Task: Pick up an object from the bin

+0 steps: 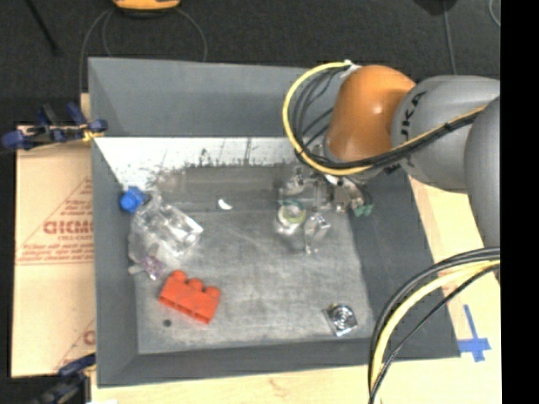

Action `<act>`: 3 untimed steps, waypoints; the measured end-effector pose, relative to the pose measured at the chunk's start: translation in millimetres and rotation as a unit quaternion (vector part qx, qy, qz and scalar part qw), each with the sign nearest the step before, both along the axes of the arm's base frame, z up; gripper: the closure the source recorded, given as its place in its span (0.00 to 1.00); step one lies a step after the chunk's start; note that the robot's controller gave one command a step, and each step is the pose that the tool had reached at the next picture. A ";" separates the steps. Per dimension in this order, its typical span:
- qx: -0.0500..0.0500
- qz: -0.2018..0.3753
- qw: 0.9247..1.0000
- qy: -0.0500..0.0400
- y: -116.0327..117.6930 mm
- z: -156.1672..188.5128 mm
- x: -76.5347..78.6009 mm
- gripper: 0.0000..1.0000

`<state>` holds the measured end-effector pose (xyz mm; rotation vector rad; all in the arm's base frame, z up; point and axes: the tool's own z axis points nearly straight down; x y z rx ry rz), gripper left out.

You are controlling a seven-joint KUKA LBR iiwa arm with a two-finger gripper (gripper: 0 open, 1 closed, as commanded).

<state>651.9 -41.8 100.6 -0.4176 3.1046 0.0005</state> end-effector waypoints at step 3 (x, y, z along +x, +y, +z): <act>-0.002 -0.020 1.000 -0.002 8.8 144.5 -18.8 1.00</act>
Offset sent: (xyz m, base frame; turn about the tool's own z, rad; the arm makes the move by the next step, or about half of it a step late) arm -0.0003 -0.0085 -0.0306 0.0430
